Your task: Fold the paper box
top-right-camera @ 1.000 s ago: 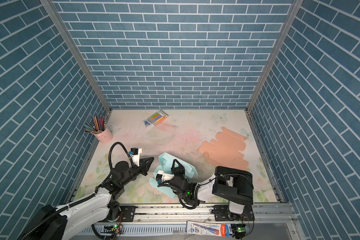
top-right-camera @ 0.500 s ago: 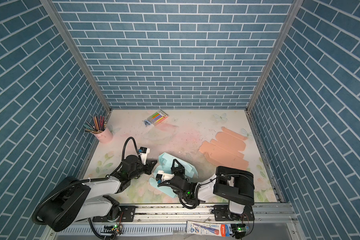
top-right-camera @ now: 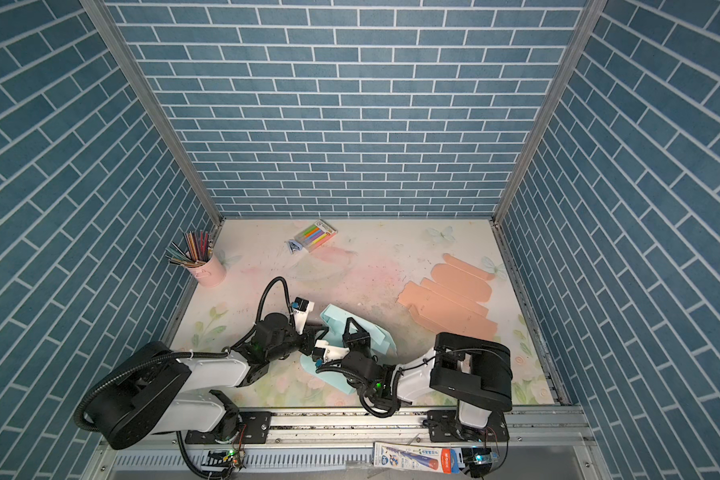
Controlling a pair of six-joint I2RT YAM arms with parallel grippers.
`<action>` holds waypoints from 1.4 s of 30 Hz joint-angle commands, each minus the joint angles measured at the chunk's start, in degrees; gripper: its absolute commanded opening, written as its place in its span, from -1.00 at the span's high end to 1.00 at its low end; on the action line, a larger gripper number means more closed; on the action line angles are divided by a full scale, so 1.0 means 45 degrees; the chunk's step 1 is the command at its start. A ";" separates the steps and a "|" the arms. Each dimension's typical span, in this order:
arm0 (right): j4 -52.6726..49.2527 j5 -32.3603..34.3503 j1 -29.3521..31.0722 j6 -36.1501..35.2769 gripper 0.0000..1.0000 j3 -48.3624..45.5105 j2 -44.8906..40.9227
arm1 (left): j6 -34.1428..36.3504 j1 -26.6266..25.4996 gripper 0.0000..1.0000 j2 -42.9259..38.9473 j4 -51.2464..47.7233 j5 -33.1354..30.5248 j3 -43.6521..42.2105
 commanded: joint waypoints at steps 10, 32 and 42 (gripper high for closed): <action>-0.0373 -0.0324 0.0159 0.0400 0.85 -0.0037 -0.0303 | 0.1522 -0.0206 0.01 0.1373 0.2474 -0.0061 0.0690; -0.1296 -0.0536 0.0179 0.1024 0.83 0.0041 -0.0800 | 0.2016 -0.0719 0.52 0.2108 0.2995 -0.0330 0.0674; -0.1960 -0.0695 0.0257 0.1474 0.83 0.0099 -0.1071 | 0.1906 -0.0926 0.37 0.2515 0.3770 -0.1376 0.0825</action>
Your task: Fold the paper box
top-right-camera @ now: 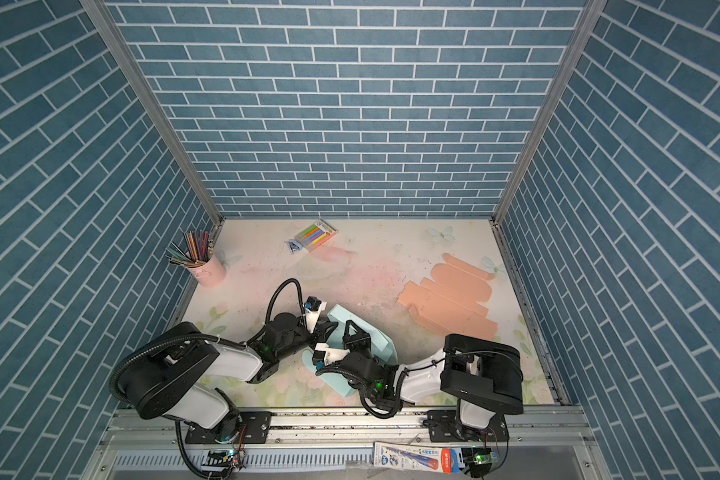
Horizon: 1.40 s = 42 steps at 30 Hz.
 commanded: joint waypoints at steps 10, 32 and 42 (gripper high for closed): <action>-0.1003 -0.0392 0.0160 0.0983 0.84 0.0178 -0.0475 | 0.0185 -0.0050 0.10 0.0685 0.1355 0.0373 0.0437; -0.2618 -0.0779 0.0352 0.2442 0.58 0.0563 -0.1240 | 0.0282 -0.0432 0.82 0.1046 0.1568 -0.0381 0.0324; -0.8934 -0.4176 0.0966 0.8290 0.13 0.1964 -0.4760 | 0.0633 -0.0693 0.86 -0.0710 0.0189 -0.1654 -0.0055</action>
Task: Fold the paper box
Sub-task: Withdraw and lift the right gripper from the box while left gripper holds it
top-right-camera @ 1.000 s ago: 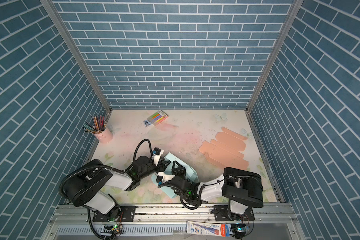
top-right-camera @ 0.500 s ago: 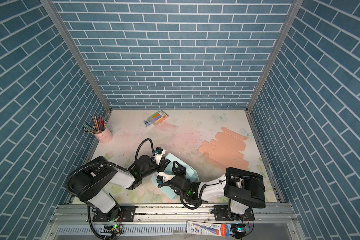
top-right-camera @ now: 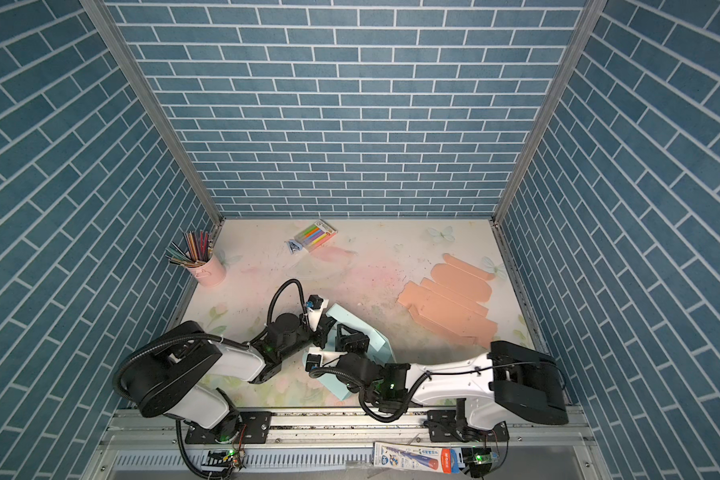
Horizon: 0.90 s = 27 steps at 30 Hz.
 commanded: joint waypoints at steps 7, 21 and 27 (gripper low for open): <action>-0.2977 -0.6107 -0.2003 0.6412 0.07 0.1343 -0.4368 | 0.0797 -0.0480 0.85 -0.1472 -0.1701 -0.1530 -0.0200; -0.4317 -1.4907 -0.8458 1.2245 0.10 0.3023 -0.0134 | 0.0510 -0.1753 0.73 -0.2231 -0.2517 -0.2826 -0.0558; -0.3293 -1.6424 -0.8512 1.2918 0.15 0.2604 0.1089 | 0.0367 -0.1851 0.73 -0.1914 -0.2380 -0.3075 -0.0553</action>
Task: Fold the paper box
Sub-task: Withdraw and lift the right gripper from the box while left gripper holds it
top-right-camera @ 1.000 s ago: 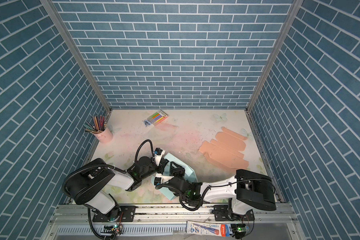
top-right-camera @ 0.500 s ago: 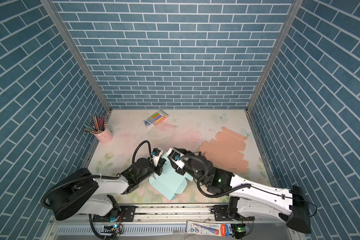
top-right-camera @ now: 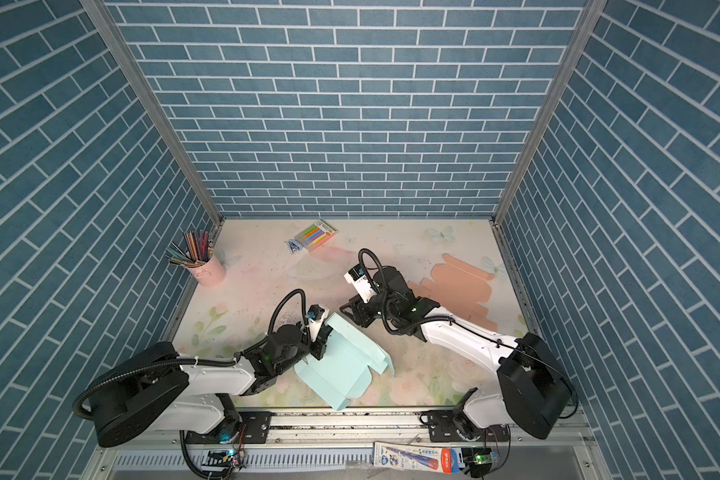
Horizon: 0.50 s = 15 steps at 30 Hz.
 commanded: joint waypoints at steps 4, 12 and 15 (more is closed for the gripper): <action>0.1270 -0.2273 -0.0071 0.1366 0.27 -0.0449 0.0981 | -0.0221 -0.0111 0.73 0.0420 0.0300 -0.0427 -0.0113; 0.1918 -0.2277 -0.0089 0.1713 0.45 -0.0949 0.1575 | -0.0457 -0.0126 0.73 0.0536 0.0853 -0.0382 -0.0412; 0.2063 -0.2316 -0.0090 0.1801 0.50 -0.1068 0.1659 | -0.0539 -0.0126 0.71 0.0577 0.0934 -0.0453 -0.0414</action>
